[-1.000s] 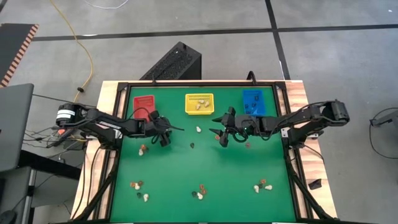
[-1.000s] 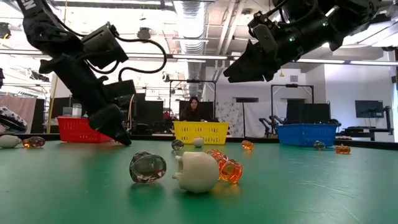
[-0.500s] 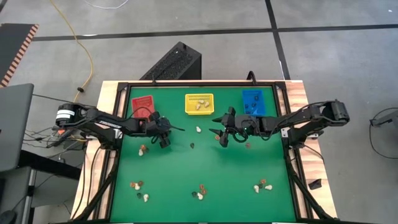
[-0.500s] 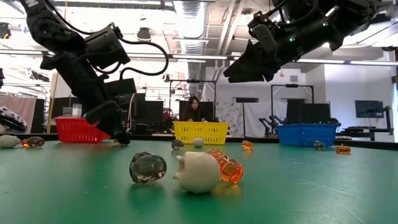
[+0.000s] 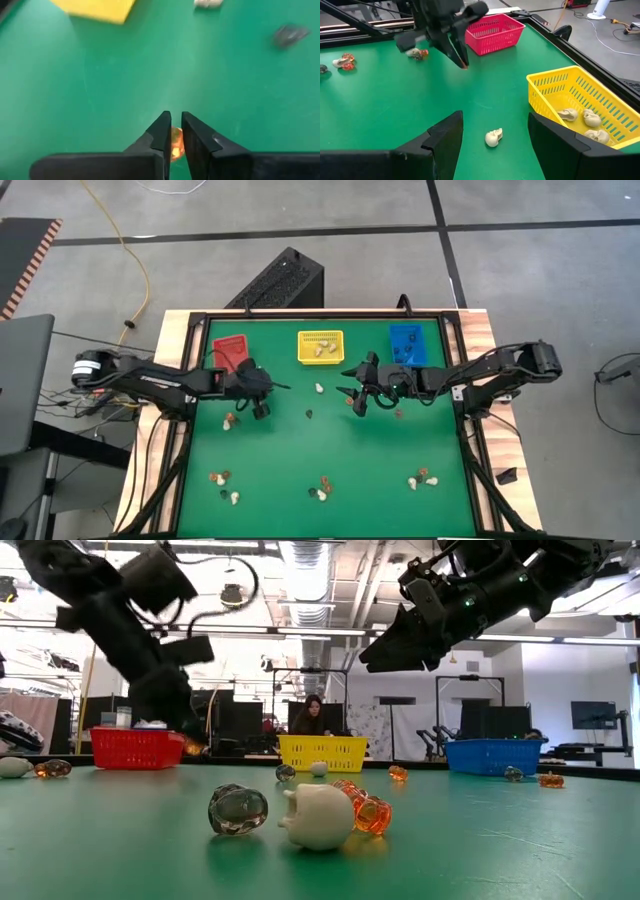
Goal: Sort Halloween decoration
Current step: Put the orange flower toy into the red bin
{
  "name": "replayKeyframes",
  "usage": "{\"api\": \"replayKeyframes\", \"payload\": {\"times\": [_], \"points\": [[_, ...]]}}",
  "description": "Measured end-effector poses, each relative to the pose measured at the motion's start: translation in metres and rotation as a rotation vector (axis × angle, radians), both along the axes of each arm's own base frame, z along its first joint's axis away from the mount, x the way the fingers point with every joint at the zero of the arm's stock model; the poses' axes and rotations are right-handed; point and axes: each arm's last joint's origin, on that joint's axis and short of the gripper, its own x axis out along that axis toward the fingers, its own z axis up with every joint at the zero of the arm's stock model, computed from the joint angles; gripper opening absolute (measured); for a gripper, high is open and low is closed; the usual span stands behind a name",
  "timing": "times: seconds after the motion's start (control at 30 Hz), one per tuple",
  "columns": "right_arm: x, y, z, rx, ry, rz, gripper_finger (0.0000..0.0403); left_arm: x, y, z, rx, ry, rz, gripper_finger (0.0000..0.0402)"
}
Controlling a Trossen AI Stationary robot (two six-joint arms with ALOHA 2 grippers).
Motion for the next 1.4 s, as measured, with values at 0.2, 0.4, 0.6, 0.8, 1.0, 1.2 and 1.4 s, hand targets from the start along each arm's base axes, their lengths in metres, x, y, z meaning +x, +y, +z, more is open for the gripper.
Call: {"api": "replayKeyframes", "payload": {"times": [0.2, 0.4, 0.6, 0.8, 1.0, 1.2, 1.4], "points": [[0.0, 0.0, 0.0, 0.008, -0.002, -0.003, 0.0255, -0.014, -0.004, 0.031, 0.097, -0.132, 0.039, 0.001], [0.0, 0.002, 0.0, 0.029, -0.011, -0.002, 0.0255, -0.042, 0.005, 0.041, 0.154, -0.116, 0.296, 0.0001], [0.0, 0.004, 0.001, 0.036, -0.018, 0.002, 0.0255, -0.036, -0.01, 0.033, -0.054, -0.152, -0.072, 0.0002], [0.001, 0.005, 0.001, 0.041, -0.023, 0.003, 0.0255, -0.031, -0.034, 0.008, 0.013, -0.295, -0.435, 0.0018], [0.001, 0.008, 0.001, 0.039, -0.017, 0.017, 0.0255, -0.035, -0.03, -0.001, 0.077, -0.379, -0.326, 0.0078], [0.001, 0.008, 0.001, 0.032, -0.015, 0.02, 0.0255, -0.042, -0.03, -0.014, 0.059, -0.372, -0.342, 0.0139], [0.001, 0.008, 0.001, 0.031, -0.02, 0.021, 0.0255, -0.046, -0.029, -0.021, 0.089, -0.432, -0.31, 0.0166]]}}
